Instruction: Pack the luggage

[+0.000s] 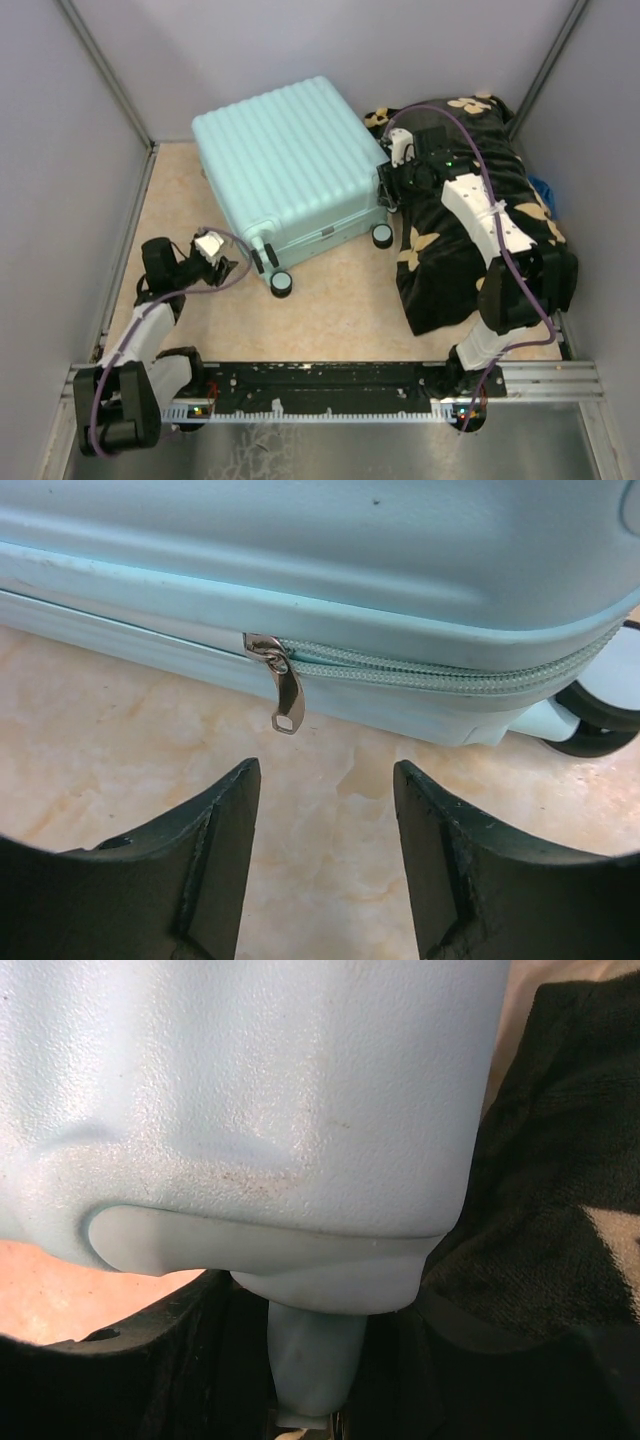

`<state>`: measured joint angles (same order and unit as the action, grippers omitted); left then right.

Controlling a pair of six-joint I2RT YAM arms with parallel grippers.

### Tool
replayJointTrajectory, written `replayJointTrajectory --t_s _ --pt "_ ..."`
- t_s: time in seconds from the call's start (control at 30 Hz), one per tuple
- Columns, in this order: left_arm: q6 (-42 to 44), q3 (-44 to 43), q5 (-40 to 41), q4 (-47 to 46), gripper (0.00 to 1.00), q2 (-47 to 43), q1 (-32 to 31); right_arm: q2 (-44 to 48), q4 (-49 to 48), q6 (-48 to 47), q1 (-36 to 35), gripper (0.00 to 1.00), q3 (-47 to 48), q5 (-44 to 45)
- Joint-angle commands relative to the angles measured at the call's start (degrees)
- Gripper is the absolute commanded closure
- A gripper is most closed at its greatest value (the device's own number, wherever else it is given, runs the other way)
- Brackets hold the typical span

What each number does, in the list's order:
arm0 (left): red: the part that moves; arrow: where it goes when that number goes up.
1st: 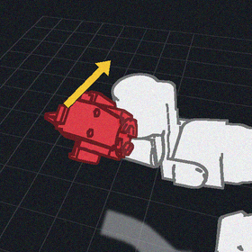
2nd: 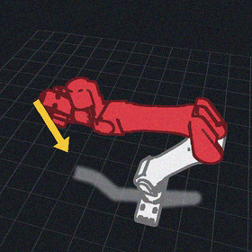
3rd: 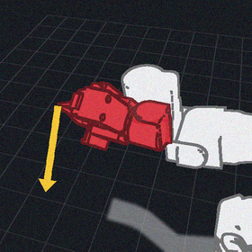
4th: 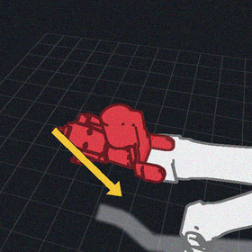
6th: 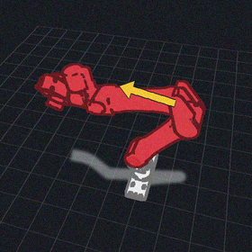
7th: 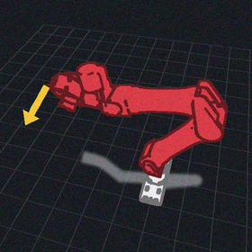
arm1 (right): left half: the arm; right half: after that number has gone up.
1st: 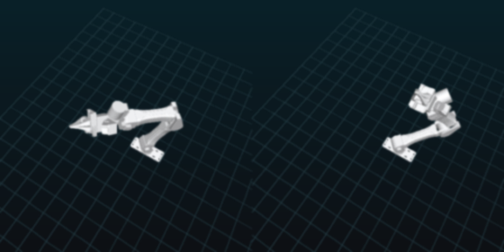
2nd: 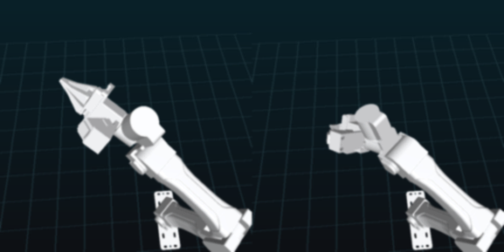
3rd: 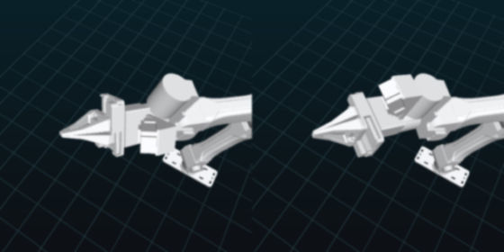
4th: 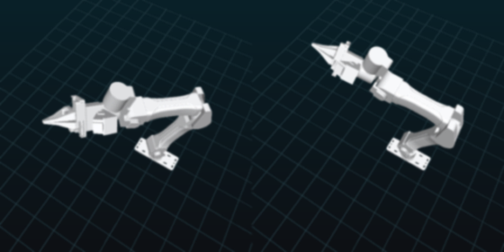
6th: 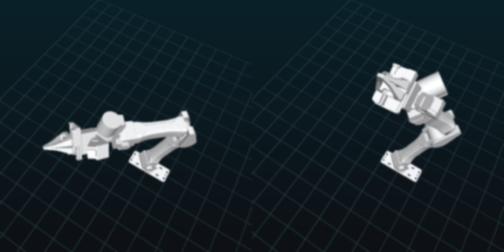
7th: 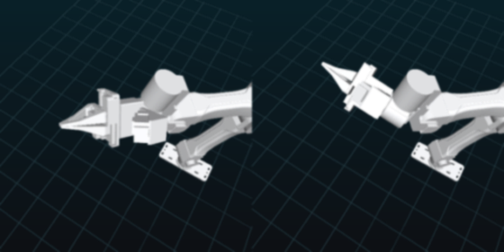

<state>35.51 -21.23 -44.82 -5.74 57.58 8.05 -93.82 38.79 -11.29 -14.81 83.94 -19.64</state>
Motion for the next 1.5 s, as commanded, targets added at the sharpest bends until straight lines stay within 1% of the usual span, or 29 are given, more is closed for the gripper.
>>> replayJointTrajectory --t_s 0.0,0.1,0.2,0.4,0.5,0.57,0.67,0.77,0.8,0.83,0.87,0.97,1.17,1.23,1.33,1.47 --pt "-2.10 4.72 11.55 -13.39 0.38 -4.12 -4.49 1.45 -2.04 -2.52 -0.57 1.00 0.14 -5.43" --pt "-1.40 7.17 19.23 -17.19 0.39 -5.88 -8.43 1.40 -2.22 -2.56 -0.57 1.00 0.09 -5.39" --pt "-1.75 7.86 24.61 -20.03 0.38 -6.04 -11.25 1.12 -2.31 -2.41 -0.53 1.00 0.16 -5.46" --pt "0.10 8.13 29.11 -26.17 0.38 -4.19 -15.51 0.64 -2.45 -2.30 -0.57 1.00 0.61 -5.30" --pt "-0.38 7.11 29.92 -28.03 0.41 -1.58 -16.04 0.47 -2.33 -2.33 -0.57 1.00 0.61 -5.15" --pt "-0.48 6.71 29.30 -28.60 0.49 -0.39 -16.21 0.33 -2.37 -2.27 -0.65 1.00 0.69 -4.98" --pt "-0.04 6.30 27.48 -27.62 0.70 0.08 -16.32 0.33 -2.23 -2.34 -0.66 1.00 0.83 -4.72" --pt "-1.66 5.70 27.11 -24.01 0.84 -0.92 -16.30 0.22 -2.10 -2.46 -0.66 1.00 1.03 -4.57" --pt "-1.72 5.12 26.97 -21.53 0.93 -1.50 -16.19 0.25 -2.05 -2.44 -0.66 1.00 1.11 -4.50" --pt "-1.48 4.59 25.99 -18.59 0.98 -2.19 -16.04 0.23 -2.11 -2.47 -0.66 1.00 1.21 -4.48" --pt "-0.88 4.28 23.39 -16.29 0.99 -2.93 -15.65 0.27 -2.14 -2.44 -0.66 1.00 1.19 -4.49" --pt "1.92 4.30 14.70 -9.34 0.99 -7.49 -14.01 0.01 -2.45 -1.97 -0.66 1.00 1.27 -4.49" --pt "4.02 2.17 2.90 5.12 1.00 -11.89 -12.09 -0.31 -3.44 -0.87 -0.75 1.00 2.03 -3.95" --pt "4.46 1.87 0.76 7.71 1.00 -12.45 -12.02 -2.43 -3.68 -0.44 -0.75 1.00 2.42 -3.72" --pt "6.90 1.30 -2.21 11.28 1.00 -12.61 -12.07 -3.06 -4.19 0.41 -0.75 1.00 2.95 -3.52" --pt "7.63 1.19 -5.73 13.02 1.00 -12.38 -12.07 -3.63 -4.50 0.98 -0.91 1.00 3.34 -3.09"
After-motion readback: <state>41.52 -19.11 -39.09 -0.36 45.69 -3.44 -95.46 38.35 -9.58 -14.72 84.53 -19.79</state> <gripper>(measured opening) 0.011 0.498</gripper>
